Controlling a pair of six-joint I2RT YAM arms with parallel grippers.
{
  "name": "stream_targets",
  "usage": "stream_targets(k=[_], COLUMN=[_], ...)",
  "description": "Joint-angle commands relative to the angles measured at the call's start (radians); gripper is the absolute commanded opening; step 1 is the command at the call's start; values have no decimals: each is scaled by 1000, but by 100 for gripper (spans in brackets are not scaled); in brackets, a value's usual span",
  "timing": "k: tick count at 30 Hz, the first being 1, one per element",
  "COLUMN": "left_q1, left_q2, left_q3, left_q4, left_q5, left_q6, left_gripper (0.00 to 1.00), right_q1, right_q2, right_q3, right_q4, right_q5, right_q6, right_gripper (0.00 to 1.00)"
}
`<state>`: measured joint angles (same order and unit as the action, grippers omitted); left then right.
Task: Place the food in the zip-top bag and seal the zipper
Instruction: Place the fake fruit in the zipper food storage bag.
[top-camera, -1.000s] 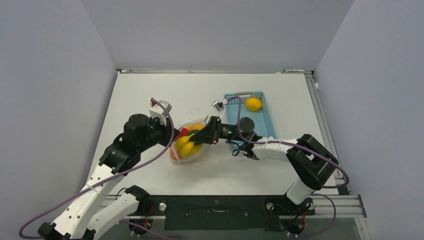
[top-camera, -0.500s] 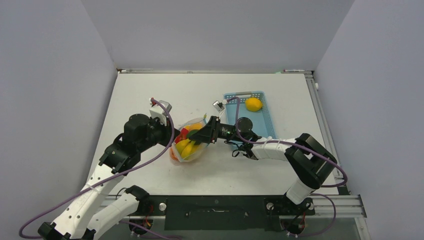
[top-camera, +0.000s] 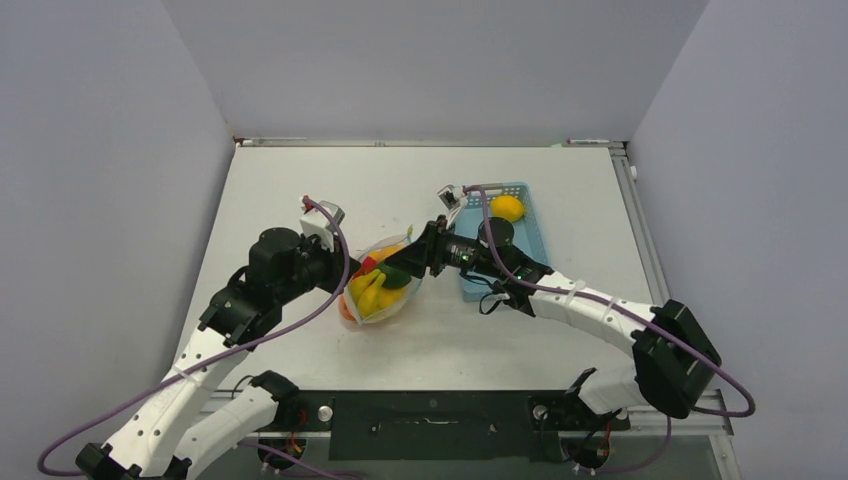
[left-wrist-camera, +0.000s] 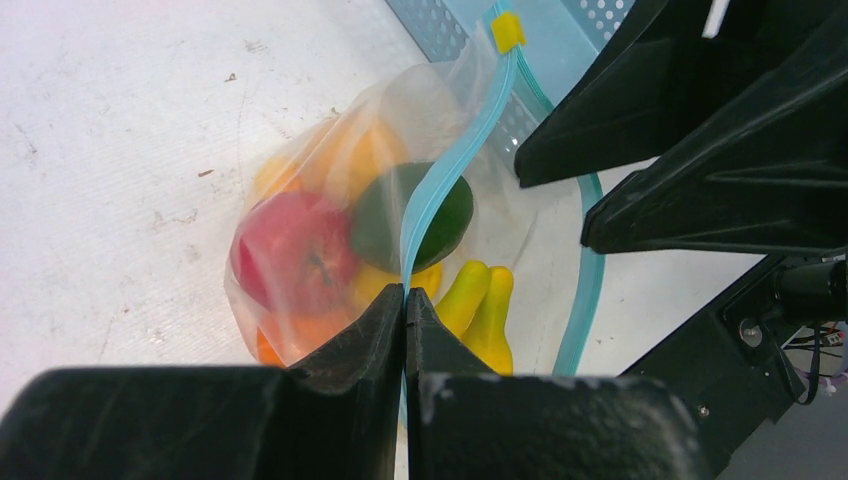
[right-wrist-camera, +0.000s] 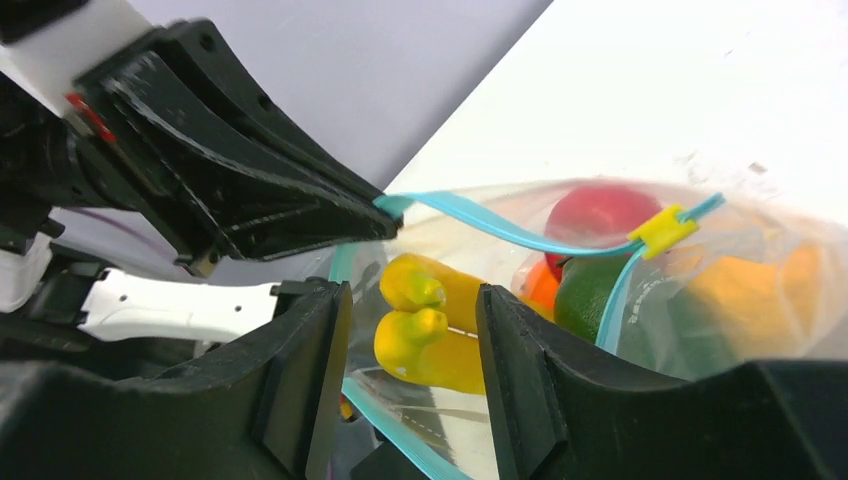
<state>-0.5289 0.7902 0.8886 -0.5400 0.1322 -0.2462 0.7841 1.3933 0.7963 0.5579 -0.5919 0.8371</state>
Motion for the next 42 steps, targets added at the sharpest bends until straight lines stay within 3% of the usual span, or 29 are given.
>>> stream_targets(k=[1,11,23,42], left_q1=[-2,-2,-1,-1], left_q2=[5,14,0,-10], left_q3=[12,15,13,13], left_q4=[48,43,42,41], left_q5=[-2,-22,-42,-46], left_q6=[10,6,4,4], left_gripper=[0,0,0,0], right_q1=[39,226,351,389], right_q2=[-90,-99,15,53], right_q3=[117,328,412,457], right_q4=[-252,-620,-731,-702], right_q5=[136,361,508,586], right_q6=[-213,-432,-478,-468], right_gripper=[50,46,7,5])
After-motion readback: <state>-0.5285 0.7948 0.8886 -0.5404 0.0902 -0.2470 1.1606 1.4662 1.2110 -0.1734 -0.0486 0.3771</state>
